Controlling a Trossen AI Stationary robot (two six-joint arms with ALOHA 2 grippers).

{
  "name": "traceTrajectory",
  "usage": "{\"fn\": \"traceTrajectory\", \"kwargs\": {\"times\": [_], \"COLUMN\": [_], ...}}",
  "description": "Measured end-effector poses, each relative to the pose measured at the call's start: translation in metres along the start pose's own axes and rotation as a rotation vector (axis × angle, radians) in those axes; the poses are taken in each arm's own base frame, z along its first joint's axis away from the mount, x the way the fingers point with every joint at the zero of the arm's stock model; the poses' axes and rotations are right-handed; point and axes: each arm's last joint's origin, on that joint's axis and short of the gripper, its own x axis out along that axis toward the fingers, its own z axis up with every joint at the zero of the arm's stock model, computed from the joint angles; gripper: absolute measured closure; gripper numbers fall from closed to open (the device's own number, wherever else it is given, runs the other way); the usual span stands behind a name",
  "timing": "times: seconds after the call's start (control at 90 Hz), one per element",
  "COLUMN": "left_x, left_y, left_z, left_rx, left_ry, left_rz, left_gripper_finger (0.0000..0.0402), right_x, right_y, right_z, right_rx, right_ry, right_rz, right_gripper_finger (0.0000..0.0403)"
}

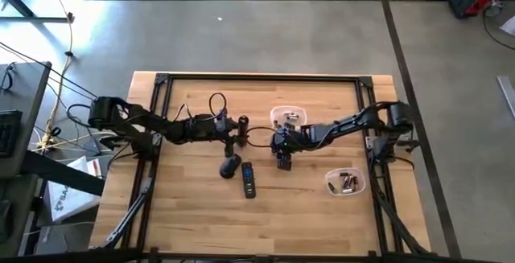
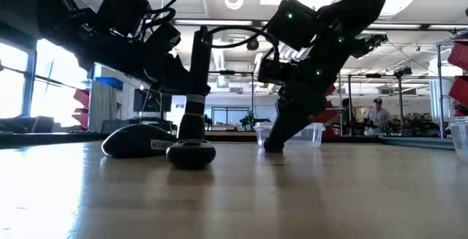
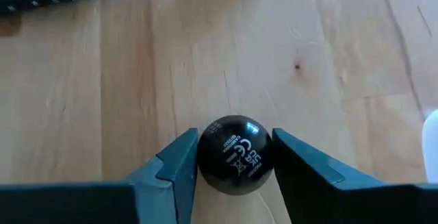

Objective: Insert battery
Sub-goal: Close the flashlight using its cover

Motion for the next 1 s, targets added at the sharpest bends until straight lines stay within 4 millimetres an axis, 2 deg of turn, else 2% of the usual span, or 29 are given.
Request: {"fn": "traceTrajectory", "kwargs": {"times": [0.267,0.367,0.433,0.644,0.867,1.0], "left_x": [0.0,0.0,0.0,0.007,0.039,0.059], "left_y": [-0.001,-0.001,-0.001,-0.002,-0.014,-0.023], "left_z": [0.001,0.003,0.005,0.003,0.005,0.009], "left_rx": [-0.01,-0.012,-0.012,-0.01,0.037,0.052], "left_ry": [-0.01,-0.036,-0.053,-0.049,-0.066,-0.081], "left_rz": [-0.019,-0.036,-0.041,-0.041,-0.075,-0.097], "left_gripper_finger": [0.027,0.027,0.027,0.027,0.027,0.027], "right_x": [0.0,-0.01,-0.026,-0.101,-0.166,-0.196], "right_y": [0.0,0.0,-0.001,-0.004,-0.012,-0.021], "right_z": [0.001,0.004,0.018,0.071,0.124,0.137], "right_rx": [0.018,0.041,0.045,-0.062,-0.147,-0.144], "right_ry": [-0.008,-0.006,-0.026,-0.086,-0.152,-0.147], "right_rz": [0.003,0.007,0.009,-0.021,-0.067,-0.085], "right_gripper_finger": [0.0281,0.0282,0.0283,0.0284,0.0284,0.0284]}}
